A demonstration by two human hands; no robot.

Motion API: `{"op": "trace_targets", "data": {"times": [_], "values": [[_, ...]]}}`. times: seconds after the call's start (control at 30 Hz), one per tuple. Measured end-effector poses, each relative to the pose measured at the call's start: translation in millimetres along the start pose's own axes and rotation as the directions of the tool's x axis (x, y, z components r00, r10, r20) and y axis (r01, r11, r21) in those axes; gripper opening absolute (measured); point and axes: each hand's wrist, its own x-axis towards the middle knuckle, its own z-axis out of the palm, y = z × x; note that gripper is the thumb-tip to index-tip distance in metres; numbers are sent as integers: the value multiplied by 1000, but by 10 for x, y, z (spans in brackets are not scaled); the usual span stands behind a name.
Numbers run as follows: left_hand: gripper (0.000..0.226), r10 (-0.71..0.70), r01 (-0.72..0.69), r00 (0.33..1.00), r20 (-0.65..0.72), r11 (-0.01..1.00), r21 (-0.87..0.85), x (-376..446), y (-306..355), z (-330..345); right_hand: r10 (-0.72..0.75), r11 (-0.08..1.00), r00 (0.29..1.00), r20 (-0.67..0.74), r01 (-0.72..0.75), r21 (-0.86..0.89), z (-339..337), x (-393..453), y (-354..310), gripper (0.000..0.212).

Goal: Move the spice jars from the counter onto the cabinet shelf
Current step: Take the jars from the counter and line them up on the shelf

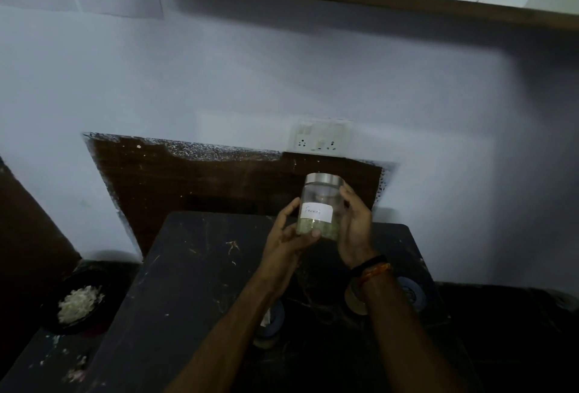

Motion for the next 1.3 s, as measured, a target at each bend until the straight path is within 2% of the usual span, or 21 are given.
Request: {"op": "trace_targets", "data": {"times": [0.13, 0.27, 0.47, 0.73, 0.8, 0.93, 1.1, 1.3], "values": [[97, 36, -35, 999, 1, 988, 149, 48, 35, 78, -9, 1000, 1000, -26, 9, 1, -61, -49, -47, 49], [97, 67, -64, 998, -8, 976, 209, 125, 73, 165, -44, 999, 999, -8, 44, -26, -92, -20, -139, 40], [98, 174, -162, 985, -21, 951, 264, 268, 177, 386, -94, 993, 995, 19, 95, -76, -51, 9, -466, 54], [95, 254, -276, 960, 113, 921, 274, 612, 694, 794, -206, 976, 977, 53, 209, -58, 105, 77, -1301, 62], [93, 284, -314, 948, 142, 906, 284, 711, 877, 926, -257, 963, 962, 88, 262, -56, 148, 92, -1530, 65], [89, 361, -403, 914, 187, 864, 302, 891, 1245, 1214, -327, 938, 935, 140, 340, -74, 213, 185, -1990, 51], [88, 443, -504, 861, 251, 812, 295, 1079, 1660, 1568, -420, 896, 893, 163, 436, -78, 324, 250, -2535, 51], [88, 507, -586, 805, 309, 759, 282, 1274, 2026, 1841, -479, 854, 857, 192, 505, -126, 407, 341, -3043, 40]]}}
